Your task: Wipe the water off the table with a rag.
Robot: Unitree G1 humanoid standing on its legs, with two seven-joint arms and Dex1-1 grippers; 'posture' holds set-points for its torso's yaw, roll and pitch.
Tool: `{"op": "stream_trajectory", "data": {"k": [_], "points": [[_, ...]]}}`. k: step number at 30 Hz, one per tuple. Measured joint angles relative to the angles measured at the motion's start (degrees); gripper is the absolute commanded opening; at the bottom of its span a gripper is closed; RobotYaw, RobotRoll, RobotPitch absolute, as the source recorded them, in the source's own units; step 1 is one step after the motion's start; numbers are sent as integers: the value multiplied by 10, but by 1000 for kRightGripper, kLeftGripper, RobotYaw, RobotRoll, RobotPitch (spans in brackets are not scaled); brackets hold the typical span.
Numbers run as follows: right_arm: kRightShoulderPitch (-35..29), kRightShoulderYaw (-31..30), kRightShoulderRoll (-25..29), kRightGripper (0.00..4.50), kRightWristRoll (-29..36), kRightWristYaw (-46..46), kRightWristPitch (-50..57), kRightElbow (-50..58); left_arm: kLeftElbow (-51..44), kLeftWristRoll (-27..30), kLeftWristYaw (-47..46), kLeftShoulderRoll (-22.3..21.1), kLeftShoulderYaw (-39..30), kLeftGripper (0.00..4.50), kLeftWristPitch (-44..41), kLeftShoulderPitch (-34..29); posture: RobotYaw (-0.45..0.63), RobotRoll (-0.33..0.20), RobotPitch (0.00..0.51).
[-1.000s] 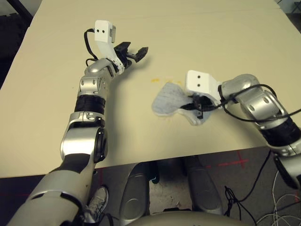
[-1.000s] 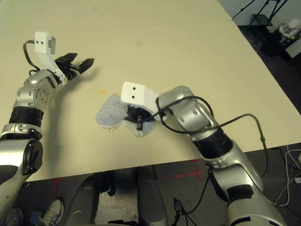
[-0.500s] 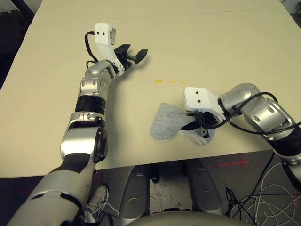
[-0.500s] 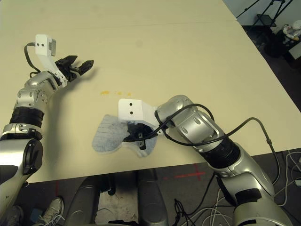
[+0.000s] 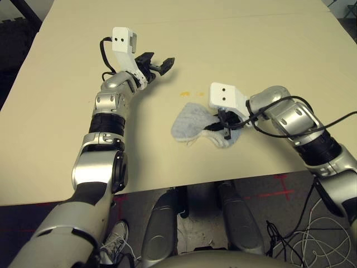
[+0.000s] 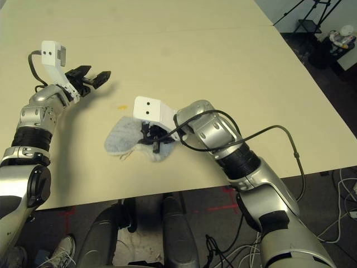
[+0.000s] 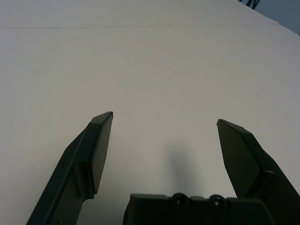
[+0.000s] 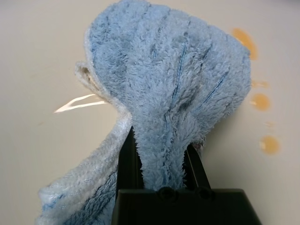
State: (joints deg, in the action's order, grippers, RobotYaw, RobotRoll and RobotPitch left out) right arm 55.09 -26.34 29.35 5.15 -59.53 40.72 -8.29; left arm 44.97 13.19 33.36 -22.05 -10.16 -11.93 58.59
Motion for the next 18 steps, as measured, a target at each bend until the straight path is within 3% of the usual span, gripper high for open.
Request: {"op": "stream_trajectory", "data": {"k": [8, 18], "points": [[52, 46, -38, 167, -24, 72, -11, -125, 1, 0, -2, -1, -1, 4500, 3, 0, -47, 0, 343], [93, 59, -74, 166, -49, 83, -36, -198, 1, 0, -2, 2, -1, 4500, 4, 0, -38, 0, 343]]}}
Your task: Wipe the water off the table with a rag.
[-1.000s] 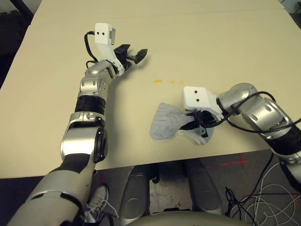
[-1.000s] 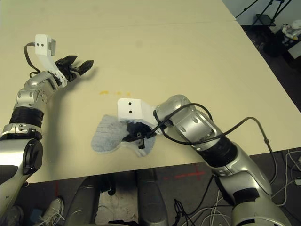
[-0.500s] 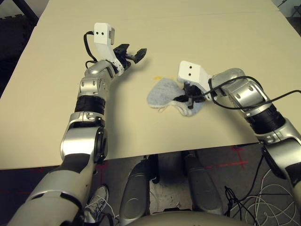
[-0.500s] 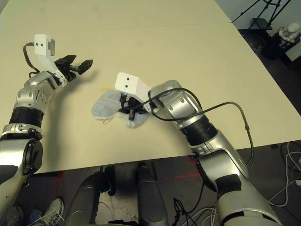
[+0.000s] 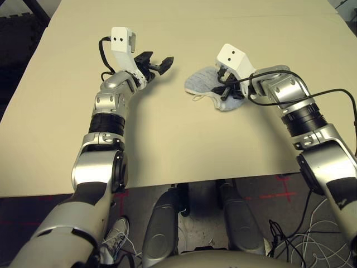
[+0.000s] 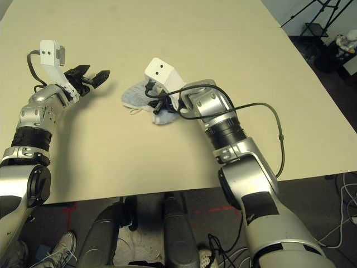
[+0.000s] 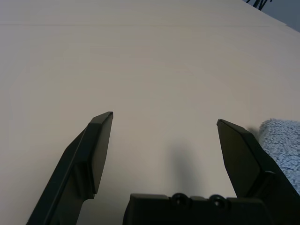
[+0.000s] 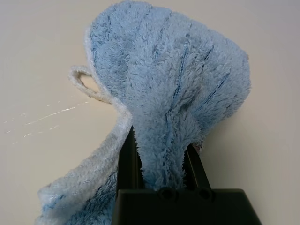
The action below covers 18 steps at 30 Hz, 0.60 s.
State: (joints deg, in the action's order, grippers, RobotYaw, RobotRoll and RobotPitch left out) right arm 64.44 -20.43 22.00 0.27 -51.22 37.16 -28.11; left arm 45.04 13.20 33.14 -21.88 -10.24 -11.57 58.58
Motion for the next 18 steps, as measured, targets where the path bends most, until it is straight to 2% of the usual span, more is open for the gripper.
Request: {"op": "stream_trajectory", "data": {"k": [13, 18], "points": [[-26, -2, -34, 162, 0, -15, 89, 108, 0, 0, -2, 1, 0, 4500, 0, 0, -42, 0, 345], [-27, -23, -52, 160, 13, -40, 113, 151, 0, 0, -3, 3, 0, 4500, 0, 0, -45, 0, 346]]}}
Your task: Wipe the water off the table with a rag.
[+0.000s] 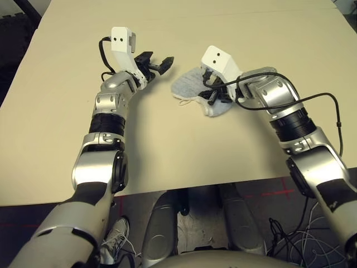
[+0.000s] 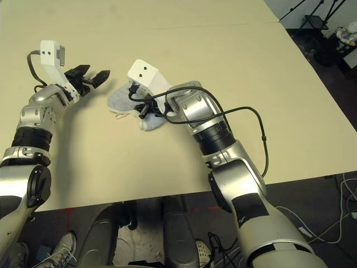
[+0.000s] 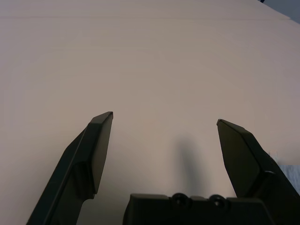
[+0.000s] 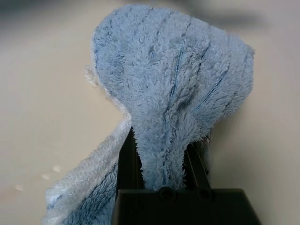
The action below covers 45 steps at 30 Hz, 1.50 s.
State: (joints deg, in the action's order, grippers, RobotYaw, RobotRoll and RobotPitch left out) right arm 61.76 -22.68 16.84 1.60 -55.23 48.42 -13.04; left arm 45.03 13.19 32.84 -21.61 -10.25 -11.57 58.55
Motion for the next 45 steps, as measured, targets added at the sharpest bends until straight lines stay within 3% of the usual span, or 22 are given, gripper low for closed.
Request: {"op": "stream_trajectory", "data": {"k": [7, 14, 31, 45], "points": [[-1, -10, -11, 160, 6, -5, 19, 28, 0, 0, -1, 0, 0, 4500, 0, 0, -45, 0, 346], [7, -5, -8, 160, 2, 10, -23, -38, 0, 0, -2, 0, 0, 4500, 0, 0, -41, 0, 348], [59, 64, 84, 159, -9, 76, -126, -259, 0, 0, -2, 0, 0, 4500, 0, 0, -49, 0, 353], [68, 90, 116, 159, -36, 148, -164, -333, 1, 0, -1, 1, 0, 4500, 0, 0, -49, 0, 353]]}}
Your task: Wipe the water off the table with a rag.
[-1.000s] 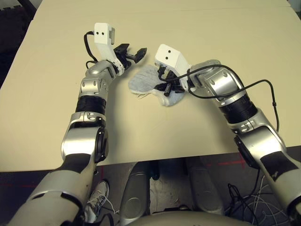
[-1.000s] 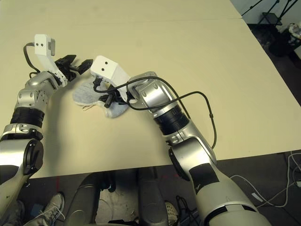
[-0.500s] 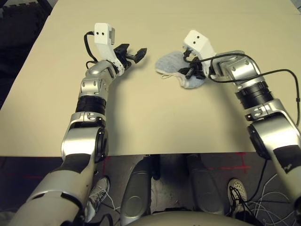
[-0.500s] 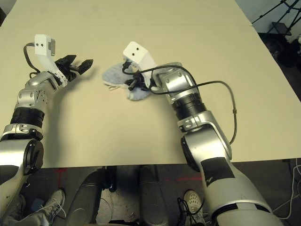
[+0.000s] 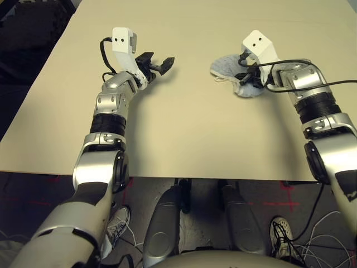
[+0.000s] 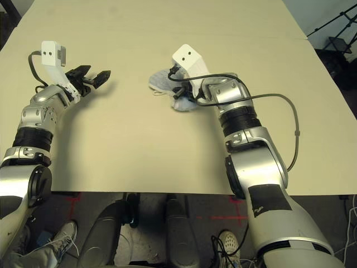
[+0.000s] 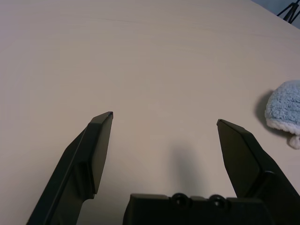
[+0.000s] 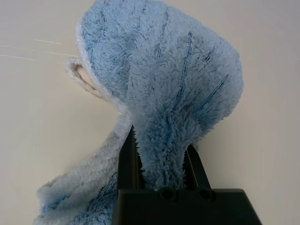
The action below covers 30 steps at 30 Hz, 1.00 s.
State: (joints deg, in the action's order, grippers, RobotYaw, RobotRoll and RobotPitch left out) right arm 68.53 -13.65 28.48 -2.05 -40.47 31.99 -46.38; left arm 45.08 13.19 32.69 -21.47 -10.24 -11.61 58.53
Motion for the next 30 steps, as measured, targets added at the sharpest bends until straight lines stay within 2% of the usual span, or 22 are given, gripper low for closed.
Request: {"op": "stream_trajectory", "data": {"k": [10, 13, 16, 23, 30], "points": [[17, 19, 32, 158, -37, 102, -13, -61, 1, 0, 0, 1, 0, 4500, 0, 0, -49, 0, 353], [18, 48, 38, 158, -33, 118, 20, -41, 1, 0, 0, 2, 0, 4500, 1, 1, -49, 0, 353], [10, 86, 57, 158, -24, 136, 66, 25, 1, 0, -1, 3, 0, 4500, 4, 1, -49, 0, 347], [-79, 175, 141, 158, -16, 163, 158, 203, 19, 0, -31, 19, -8, 4500, 43, 9, -61, 0, 338], [-185, 247, 196, 157, 42, 115, 222, 280, 60, -4, -107, 26, -29, 4500, 132, 31, -85, 0, 324]]}}
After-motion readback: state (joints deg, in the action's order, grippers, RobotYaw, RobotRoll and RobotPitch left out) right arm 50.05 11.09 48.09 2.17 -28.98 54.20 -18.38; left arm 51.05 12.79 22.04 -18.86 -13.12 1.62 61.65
